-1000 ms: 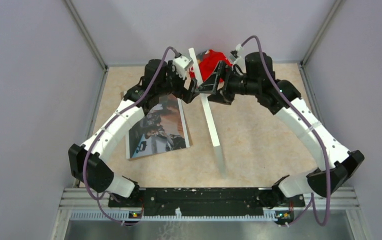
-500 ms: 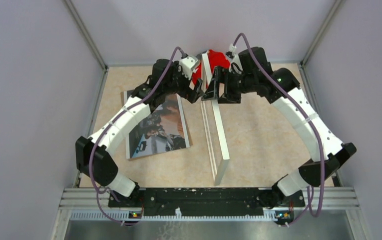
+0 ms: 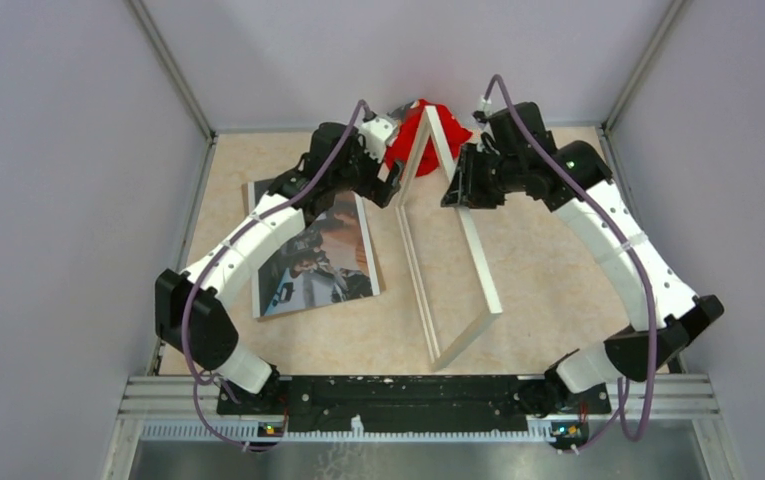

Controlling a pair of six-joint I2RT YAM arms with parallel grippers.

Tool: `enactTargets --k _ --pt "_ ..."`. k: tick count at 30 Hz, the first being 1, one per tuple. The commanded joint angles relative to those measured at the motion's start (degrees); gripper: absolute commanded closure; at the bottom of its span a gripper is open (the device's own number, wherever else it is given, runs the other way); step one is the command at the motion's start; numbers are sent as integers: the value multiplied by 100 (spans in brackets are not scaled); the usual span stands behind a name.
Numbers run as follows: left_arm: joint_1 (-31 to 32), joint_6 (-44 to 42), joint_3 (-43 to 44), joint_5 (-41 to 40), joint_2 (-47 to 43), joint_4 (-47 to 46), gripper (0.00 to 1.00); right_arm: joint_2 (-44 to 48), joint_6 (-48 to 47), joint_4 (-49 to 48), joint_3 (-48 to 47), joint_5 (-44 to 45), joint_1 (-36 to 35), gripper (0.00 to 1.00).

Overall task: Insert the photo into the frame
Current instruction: Turn over the photo frame at the center of the board.

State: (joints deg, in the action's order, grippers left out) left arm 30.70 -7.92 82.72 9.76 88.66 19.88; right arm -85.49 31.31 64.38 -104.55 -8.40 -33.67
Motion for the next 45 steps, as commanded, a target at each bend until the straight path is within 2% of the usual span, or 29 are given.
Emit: enactTargets --k 1,2,5,15,19,26,31,40,45 --pt "-15 -202 -345 -611 -233 77 2 749 -326 -310 878 198 545 86" --pt "-30 -215 -420 -615 -313 82 2 904 -334 -467 1128 183 654 92" --pt "-86 -274 -649 -595 -469 124 2 1341 -509 -912 1837 516 704 100" --pt "-403 -550 -1058 -472 -628 443 2 1513 -750 -1069 3142 1891 717 100" --pt "-413 -620 -1216 -548 -737 451 2 1459 -723 -1483 3867 1864 821 100" --pt "-424 -656 -1258 -538 -997 433 2 910 -990 -1927 4520 2953 827 100" --pt "-433 -727 -1378 -557 -1031 388 2 400 -1038 -1981 4641 3654 805 100" --pt "-442 -710 -1400 -499 -1120 449 2 -961 -1449 -2456 4432 4396 806 100" --pt "-449 -813 -1449 -555 -1283 472 2 -1714 -1679 -2604 4347 5097 809 100"
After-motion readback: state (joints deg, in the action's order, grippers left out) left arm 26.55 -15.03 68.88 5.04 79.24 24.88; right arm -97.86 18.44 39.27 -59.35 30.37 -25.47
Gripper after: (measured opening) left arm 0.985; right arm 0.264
